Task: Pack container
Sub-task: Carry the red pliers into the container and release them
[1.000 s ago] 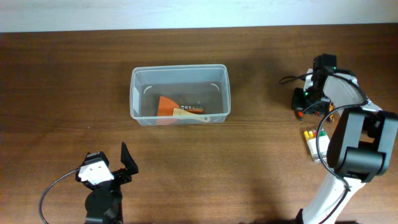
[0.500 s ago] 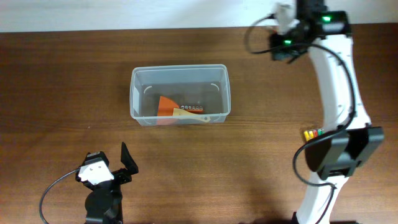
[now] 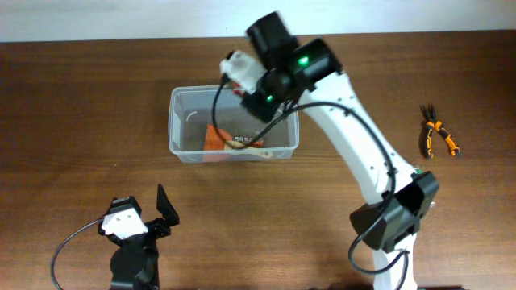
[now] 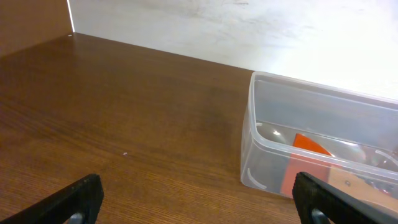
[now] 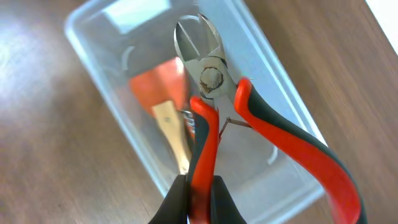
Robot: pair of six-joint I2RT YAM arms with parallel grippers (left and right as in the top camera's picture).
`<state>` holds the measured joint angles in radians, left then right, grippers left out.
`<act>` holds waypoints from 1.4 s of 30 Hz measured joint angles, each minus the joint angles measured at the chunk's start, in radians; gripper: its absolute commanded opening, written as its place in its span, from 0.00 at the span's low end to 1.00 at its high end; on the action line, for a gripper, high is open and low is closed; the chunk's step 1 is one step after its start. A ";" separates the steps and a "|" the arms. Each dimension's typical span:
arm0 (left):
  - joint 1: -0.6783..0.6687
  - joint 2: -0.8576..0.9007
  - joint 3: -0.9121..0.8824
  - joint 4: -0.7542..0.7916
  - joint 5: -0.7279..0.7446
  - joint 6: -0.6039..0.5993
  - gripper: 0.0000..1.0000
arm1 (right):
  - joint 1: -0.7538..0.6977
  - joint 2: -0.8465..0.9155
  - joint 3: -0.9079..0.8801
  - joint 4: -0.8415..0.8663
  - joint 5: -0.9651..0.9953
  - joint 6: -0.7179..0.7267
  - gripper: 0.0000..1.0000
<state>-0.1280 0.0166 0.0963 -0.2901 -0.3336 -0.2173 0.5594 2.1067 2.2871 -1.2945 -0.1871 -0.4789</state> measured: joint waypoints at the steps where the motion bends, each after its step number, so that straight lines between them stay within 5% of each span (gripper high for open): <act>1: 0.000 0.000 0.000 0.000 0.000 0.000 0.99 | 0.013 0.000 0.000 0.000 0.001 -0.013 0.04; 19: 0.000 0.000 0.000 0.000 0.000 0.000 0.99 | 0.033 0.269 -0.049 0.027 0.001 -0.057 0.10; 25: 0.000 0.000 0.000 0.000 0.000 0.000 0.99 | 0.032 0.298 -0.050 0.035 0.000 -0.053 0.59; 35: 0.000 0.000 0.000 0.000 0.000 0.000 0.99 | -0.015 0.293 0.013 -0.084 0.060 0.051 0.66; 42: 0.000 0.000 0.000 0.000 0.000 0.000 0.99 | -0.240 0.158 0.229 -0.252 0.192 0.195 0.73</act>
<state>-0.1280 0.0166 0.0963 -0.2901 -0.3336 -0.2173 0.3191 2.2646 2.5160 -1.5467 0.0051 -0.2844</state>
